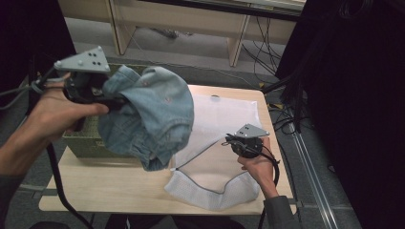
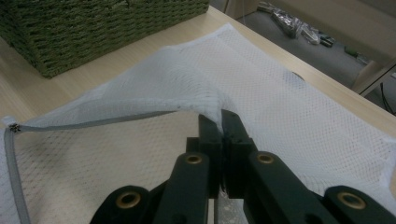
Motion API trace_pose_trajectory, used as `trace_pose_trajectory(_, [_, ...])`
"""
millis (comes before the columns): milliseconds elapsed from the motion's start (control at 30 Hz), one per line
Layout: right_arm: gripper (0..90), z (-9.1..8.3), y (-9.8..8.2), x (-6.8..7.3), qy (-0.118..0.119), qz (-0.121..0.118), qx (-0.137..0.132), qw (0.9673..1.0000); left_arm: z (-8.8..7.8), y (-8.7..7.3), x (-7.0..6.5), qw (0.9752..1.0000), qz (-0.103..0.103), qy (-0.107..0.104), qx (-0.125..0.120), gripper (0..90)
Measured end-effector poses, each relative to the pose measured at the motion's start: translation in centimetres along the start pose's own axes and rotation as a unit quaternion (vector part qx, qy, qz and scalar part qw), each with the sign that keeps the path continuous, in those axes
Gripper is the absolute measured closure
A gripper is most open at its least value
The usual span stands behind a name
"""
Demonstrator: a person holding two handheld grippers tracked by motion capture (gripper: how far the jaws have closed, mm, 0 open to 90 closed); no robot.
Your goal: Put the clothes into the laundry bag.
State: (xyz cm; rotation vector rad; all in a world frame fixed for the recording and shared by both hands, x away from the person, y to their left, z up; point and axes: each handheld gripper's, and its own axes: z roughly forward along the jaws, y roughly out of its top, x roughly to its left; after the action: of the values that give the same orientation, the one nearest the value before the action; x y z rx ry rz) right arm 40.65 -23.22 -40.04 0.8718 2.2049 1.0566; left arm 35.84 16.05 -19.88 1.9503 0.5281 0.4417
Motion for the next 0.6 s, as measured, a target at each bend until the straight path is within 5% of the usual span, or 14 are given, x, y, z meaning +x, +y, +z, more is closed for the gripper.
trace_pose_trajectory(267, [89.3,-0.1,0.0,0.0,0.001,0.0,0.01,1.0,2.8,-1.2,-4.1,0.9966,0.025,-0.078,0.009,72.7])
trace_pose_trajectory(500, [89.3,-0.1,0.0,-0.3,0.008,-0.003,0.002,1.0,6.1,-2.9,-6.2,0.9902,0.013,-0.139,0.012,72.6])
trace_pose_trajectory(600, [89.3,-0.2,-0.1,-0.1,-0.002,0.016,-0.004,0.9999,7.6,-3.8,-6.5,0.9883,0.007,-0.152,0.014,72.6])
